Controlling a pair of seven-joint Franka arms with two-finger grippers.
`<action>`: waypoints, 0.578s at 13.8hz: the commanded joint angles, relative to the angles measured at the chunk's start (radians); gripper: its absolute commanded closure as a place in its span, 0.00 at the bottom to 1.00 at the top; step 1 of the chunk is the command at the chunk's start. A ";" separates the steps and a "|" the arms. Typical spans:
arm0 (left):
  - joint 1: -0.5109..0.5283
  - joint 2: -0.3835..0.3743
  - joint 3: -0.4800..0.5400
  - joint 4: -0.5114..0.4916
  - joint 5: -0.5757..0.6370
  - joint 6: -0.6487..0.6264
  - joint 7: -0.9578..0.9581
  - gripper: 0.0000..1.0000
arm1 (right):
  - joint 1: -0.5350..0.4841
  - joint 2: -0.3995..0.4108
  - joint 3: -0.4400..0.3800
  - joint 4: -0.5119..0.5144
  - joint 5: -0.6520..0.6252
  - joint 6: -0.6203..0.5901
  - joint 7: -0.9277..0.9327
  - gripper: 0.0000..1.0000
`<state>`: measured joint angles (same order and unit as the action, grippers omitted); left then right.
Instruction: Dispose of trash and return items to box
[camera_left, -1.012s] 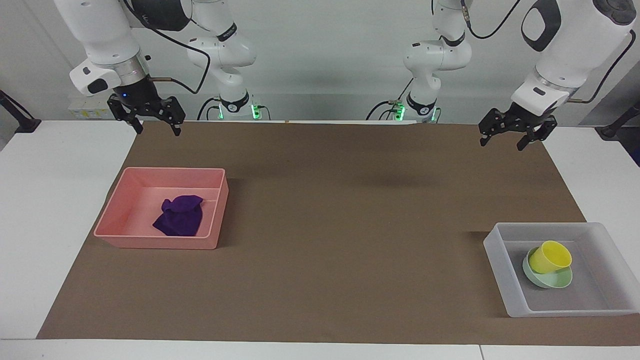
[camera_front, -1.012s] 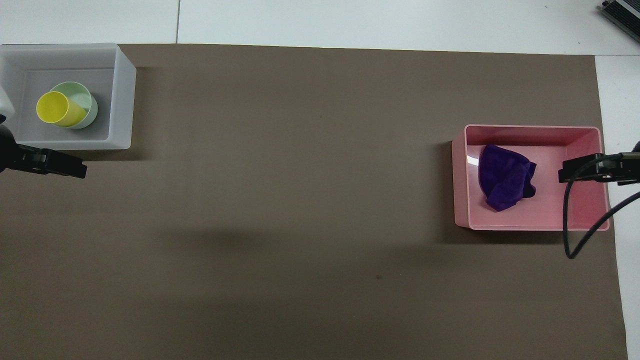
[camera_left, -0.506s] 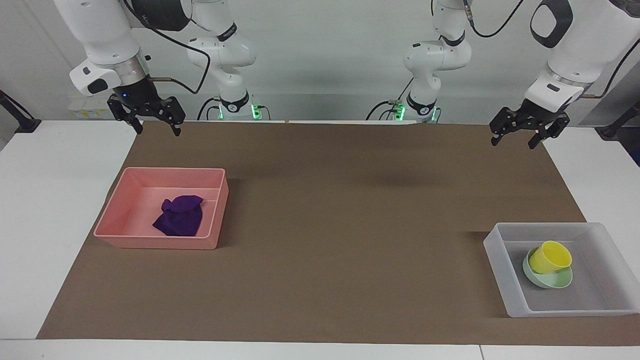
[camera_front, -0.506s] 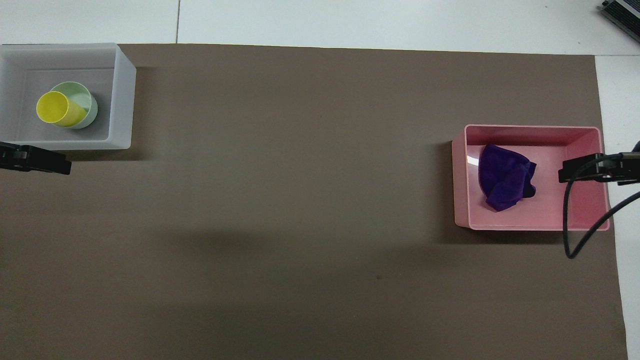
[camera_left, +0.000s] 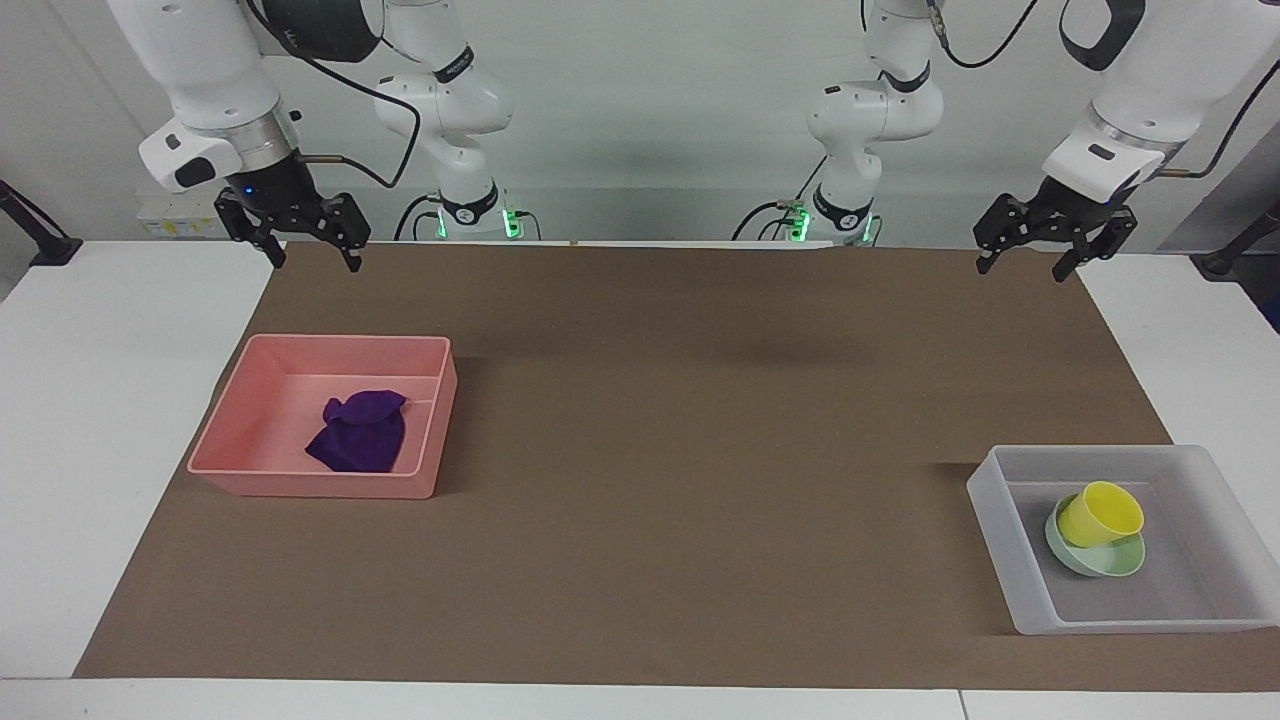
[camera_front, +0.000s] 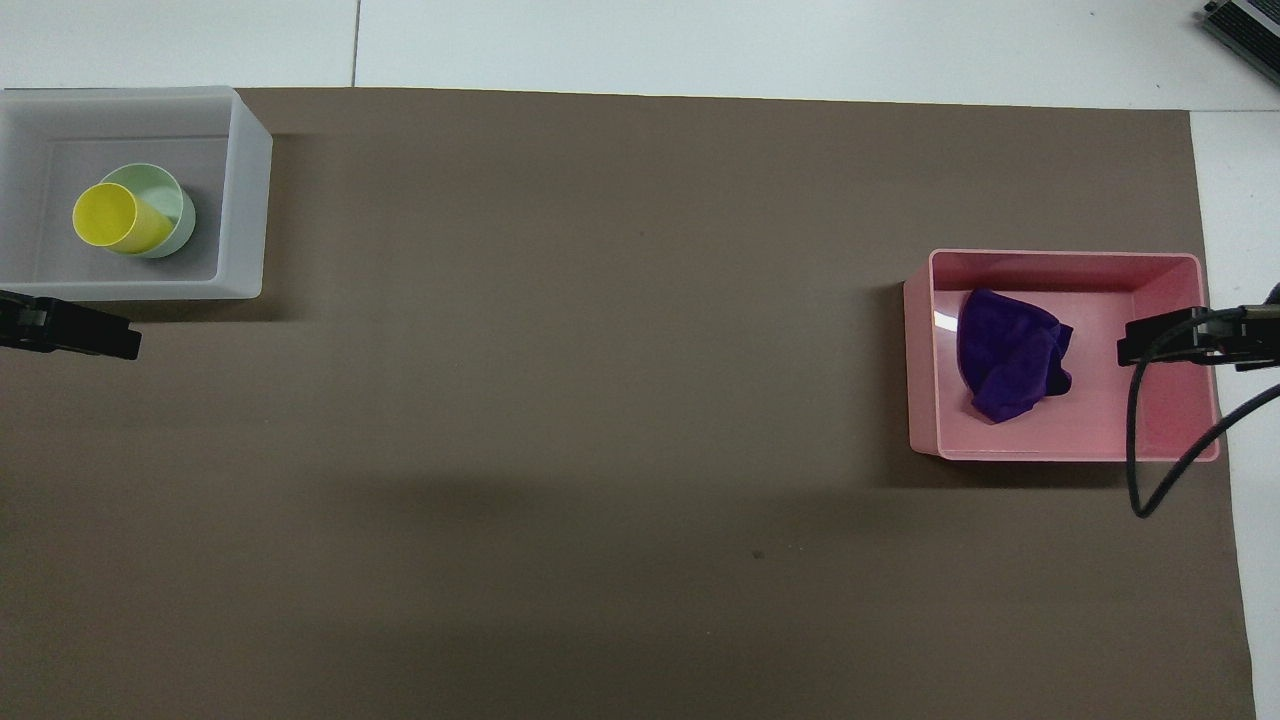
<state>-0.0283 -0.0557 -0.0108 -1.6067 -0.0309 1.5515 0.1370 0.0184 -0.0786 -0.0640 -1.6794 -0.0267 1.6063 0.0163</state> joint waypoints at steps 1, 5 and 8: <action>-0.061 0.019 0.057 0.031 0.009 -0.034 -0.013 0.00 | -0.009 -0.013 0.004 -0.025 -0.005 0.018 0.004 0.00; -0.047 0.020 0.055 0.027 0.014 -0.010 -0.013 0.00 | -0.009 -0.013 0.006 -0.025 -0.005 0.018 0.004 0.00; -0.050 0.017 0.055 0.005 0.014 -0.004 -0.013 0.00 | -0.009 -0.013 0.004 -0.025 -0.006 0.018 0.004 0.00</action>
<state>-0.0619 -0.0459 0.0338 -1.6022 -0.0308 1.5471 0.1370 0.0183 -0.0786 -0.0640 -1.6826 -0.0267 1.6063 0.0163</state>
